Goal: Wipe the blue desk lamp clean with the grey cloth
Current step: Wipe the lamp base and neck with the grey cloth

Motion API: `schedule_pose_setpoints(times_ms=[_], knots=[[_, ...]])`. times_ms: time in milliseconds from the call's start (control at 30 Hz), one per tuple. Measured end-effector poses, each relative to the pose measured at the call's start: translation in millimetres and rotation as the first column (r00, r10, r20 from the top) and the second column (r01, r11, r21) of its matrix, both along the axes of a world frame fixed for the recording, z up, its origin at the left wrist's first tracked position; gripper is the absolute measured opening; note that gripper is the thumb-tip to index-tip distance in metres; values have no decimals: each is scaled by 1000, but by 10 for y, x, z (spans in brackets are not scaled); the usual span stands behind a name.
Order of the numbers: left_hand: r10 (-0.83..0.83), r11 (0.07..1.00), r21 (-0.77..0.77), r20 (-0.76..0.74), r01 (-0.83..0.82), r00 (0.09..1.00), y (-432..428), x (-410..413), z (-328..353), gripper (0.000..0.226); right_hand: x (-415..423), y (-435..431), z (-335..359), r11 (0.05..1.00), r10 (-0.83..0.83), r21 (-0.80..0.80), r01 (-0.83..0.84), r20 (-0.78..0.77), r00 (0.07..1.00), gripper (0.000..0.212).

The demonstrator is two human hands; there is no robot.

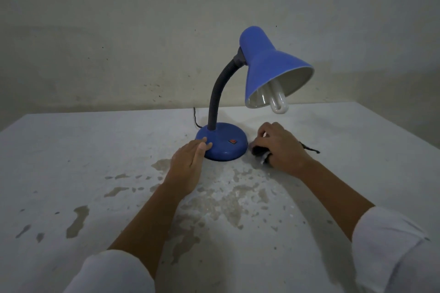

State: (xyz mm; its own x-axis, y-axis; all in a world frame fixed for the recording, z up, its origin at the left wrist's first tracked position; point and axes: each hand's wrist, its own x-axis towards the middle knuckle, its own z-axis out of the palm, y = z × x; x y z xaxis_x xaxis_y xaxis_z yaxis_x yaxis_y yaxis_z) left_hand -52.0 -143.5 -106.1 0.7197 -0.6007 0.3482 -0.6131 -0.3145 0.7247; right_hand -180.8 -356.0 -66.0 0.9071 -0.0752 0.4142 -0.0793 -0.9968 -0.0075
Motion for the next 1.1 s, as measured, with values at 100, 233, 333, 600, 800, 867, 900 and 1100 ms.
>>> schedule_pose_setpoints(times_ms=[100, 233, 333, 600, 800, 867, 900, 1100], knots=[[5, 1000, 6, 6, -5, 1000, -3, -15, 19, 46, 39, 180, -24, 989, 146, -8, -147, -67, 987, 36], [4, 1000, 20, 2, -4, 1000, 0, -14, 26, 46, 143, 84, -43, 997, 50, -57, -54, -67, 997, 30], [7, 999, 31, 2, -8, 1000, 0, -7, 5, 47, 143, -79, -11, 983, -156, -96, 154, -10, 988, 28], [4, 999, 48, 17, -4, 1000, 11, -15, 16, 47, 184, 28, -59, 990, -111, -96, 102, -94, 989, 32], [8, 997, 75, 38, -11, 999, 16, -37, 38, 45, 467, -9, 165, 971, -215, 125, 205, 69, 974, 29], [9, 997, 77, 48, -12, 999, 17, -49, 52, 45, 629, 34, 226, 956, -240, 188, 225, 64, 969, 34], [7, 997, 75, 58, -12, 998, 22, -48, 52, 44, 716, 42, 234, 945, -263, 206, 252, 25, 965, 38], [9, 999, 53, 64, -13, 998, 18, -24, 22, 46, 1134, 29, 165, 937, -79, 343, 66, 24, 997, 33]])
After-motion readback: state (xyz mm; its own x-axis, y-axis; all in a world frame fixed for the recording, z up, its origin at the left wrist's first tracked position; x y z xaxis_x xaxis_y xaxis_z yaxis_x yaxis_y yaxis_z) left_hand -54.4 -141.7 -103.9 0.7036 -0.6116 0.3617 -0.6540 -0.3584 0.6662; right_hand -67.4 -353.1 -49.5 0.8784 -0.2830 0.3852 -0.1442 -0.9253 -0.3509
